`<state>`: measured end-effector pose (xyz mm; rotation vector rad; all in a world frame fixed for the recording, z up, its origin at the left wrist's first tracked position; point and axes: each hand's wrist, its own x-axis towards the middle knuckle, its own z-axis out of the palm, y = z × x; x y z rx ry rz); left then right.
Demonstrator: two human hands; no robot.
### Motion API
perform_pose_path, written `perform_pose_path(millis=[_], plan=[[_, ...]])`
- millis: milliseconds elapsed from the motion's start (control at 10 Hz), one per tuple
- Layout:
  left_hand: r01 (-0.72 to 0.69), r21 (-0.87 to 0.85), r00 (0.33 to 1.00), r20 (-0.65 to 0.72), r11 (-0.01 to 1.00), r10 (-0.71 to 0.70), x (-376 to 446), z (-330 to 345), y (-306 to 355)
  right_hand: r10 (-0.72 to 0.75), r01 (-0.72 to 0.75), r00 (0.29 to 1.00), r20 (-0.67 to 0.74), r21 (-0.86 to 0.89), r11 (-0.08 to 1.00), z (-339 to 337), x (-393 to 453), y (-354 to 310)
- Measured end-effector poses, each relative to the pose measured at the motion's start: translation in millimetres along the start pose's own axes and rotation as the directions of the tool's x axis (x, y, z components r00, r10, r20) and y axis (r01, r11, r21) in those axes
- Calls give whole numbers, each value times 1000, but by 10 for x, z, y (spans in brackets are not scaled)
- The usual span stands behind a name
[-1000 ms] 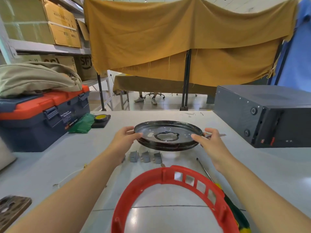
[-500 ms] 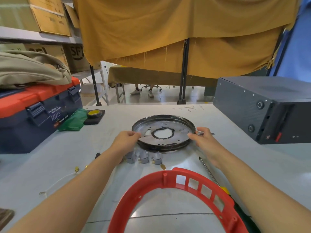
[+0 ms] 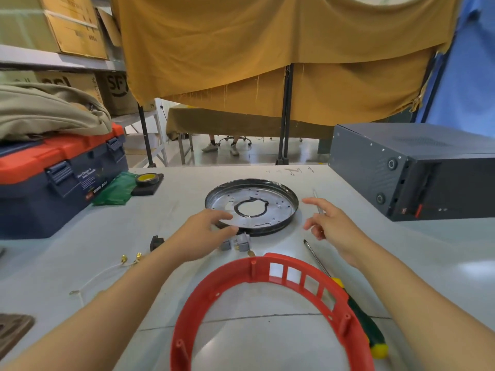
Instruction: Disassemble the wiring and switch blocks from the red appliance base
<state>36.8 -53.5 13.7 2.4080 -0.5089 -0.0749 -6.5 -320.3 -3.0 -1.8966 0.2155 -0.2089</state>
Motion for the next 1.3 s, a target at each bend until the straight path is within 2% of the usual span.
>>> perform_pose_path(millis=[100,200,300,500,800,1000,1200,1300], plan=[[-1,12,995,98,1000,-1,-260,17,42,16,-15,1000,14,-88,996,-72,-202,98],[33,-70,992,121,997,-25,-465,84,57,46,-52,998,-31,-246,968,-91,-412,207],[16,-66,997,70,998,-12,-547,123,44,35,-73,995,-92,-451,889,-98,-516,309],[32,-62,999,8,998,-32,-610,179,33,9,-75,994,-110,-612,787,-182,-662,434],[39,-83,999,-6,996,-40,-571,206,-41,-52,-60,986,-159,-626,777,-176,-644,503],[40,-102,999,-4,994,-40,-560,214,-58,-27,-96,984,-174,-659,746,-170,-602,503],[48,-127,998,-36,991,-53,-540,246,-79,-80,-65,969,-234,-556,829,-182,-637,523],[73,-179,995,-59,981,-85,-534,260,-85,-74,-61,957,-279,-446,893,-184,-667,506]])
